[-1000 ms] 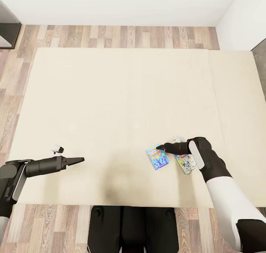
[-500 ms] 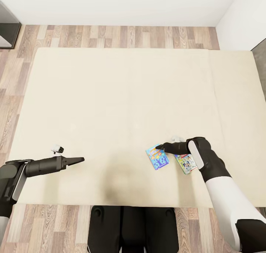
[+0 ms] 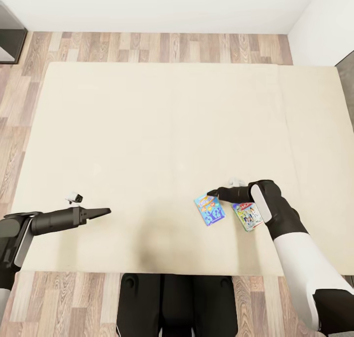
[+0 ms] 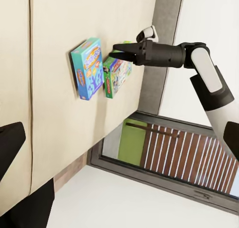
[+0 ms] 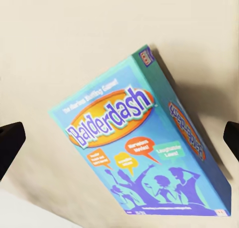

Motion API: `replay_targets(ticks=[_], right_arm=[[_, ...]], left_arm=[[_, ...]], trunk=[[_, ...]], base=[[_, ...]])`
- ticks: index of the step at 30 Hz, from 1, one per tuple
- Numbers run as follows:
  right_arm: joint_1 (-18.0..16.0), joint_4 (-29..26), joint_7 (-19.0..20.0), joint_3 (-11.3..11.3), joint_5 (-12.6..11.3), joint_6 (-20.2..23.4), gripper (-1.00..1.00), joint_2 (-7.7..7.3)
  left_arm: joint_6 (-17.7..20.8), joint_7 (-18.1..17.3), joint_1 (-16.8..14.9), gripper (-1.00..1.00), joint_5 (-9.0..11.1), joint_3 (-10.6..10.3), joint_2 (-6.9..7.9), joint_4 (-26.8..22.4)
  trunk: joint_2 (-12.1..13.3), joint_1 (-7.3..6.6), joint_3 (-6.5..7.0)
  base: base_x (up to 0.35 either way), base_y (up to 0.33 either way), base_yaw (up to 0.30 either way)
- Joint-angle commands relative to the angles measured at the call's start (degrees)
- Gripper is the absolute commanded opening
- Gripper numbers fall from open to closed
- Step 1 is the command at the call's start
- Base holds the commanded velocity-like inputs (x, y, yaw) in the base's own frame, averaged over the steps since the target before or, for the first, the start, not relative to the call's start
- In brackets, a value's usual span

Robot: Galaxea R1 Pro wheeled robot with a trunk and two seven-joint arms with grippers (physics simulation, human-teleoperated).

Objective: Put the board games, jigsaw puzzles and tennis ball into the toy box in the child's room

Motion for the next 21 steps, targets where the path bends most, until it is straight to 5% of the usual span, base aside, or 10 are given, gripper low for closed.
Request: replay_targets(ticks=[1, 21], right_arm=[[-0.1, 0.0, 0.3, 0.1, 0.3, 0.2, 1.00, -0.01], [-0.6, 0.3, 0.3, 0.2, 0.8, 0.2, 1.00, 0.33]], left_arm=[[0.6, -0.3, 0.0, 1.00, 0.1, 0.1, 0.06, -0.1], [0.7, -5.7, -4.5, 1.00, 0.3, 0.4, 2.02, -0.3]], trunk=[[-0.1, 0.03, -0.10], [-0.1, 0.03, -1.38]], base=[[0.000, 0.000, 0.000], [0.000, 0.000, 0.000]])
